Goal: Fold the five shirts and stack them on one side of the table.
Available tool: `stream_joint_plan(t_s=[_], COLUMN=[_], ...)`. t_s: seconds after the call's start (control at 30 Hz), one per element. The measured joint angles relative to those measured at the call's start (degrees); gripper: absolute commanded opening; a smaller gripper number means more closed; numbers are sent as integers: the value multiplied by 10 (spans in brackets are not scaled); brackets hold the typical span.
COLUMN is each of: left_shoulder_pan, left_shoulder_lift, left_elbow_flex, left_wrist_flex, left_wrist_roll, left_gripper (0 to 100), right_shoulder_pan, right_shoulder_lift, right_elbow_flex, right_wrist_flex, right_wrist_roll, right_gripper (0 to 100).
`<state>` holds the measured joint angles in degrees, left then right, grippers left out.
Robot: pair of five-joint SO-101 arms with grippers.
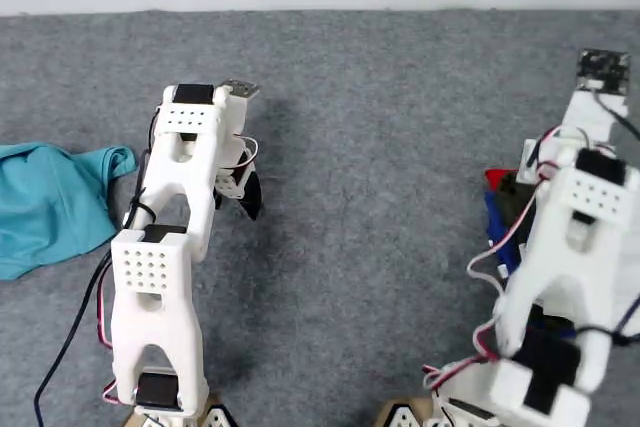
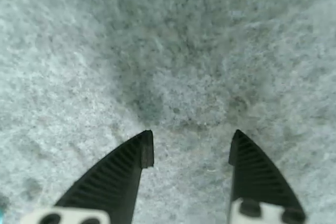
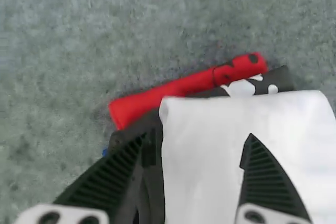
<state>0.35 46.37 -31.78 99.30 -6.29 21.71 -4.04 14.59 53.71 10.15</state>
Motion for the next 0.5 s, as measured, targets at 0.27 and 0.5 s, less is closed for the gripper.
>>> stream_joint_plan(t_s=[0.27,0.5], left_shoulder_pan=[0,0], left_shoulder_lift=[0,0], left_elbow_flex=[0,5], left_wrist_flex=[0,0], left_wrist_roll=[0,0], left_gripper=[237,237], right_shoulder_pan=[0,-4], right_shoulder_lift=[108,173], right_elbow_flex=[-84,-143], right_wrist_flex=[14,14], right_wrist_roll=[-4,-4], right_gripper=[262,261])
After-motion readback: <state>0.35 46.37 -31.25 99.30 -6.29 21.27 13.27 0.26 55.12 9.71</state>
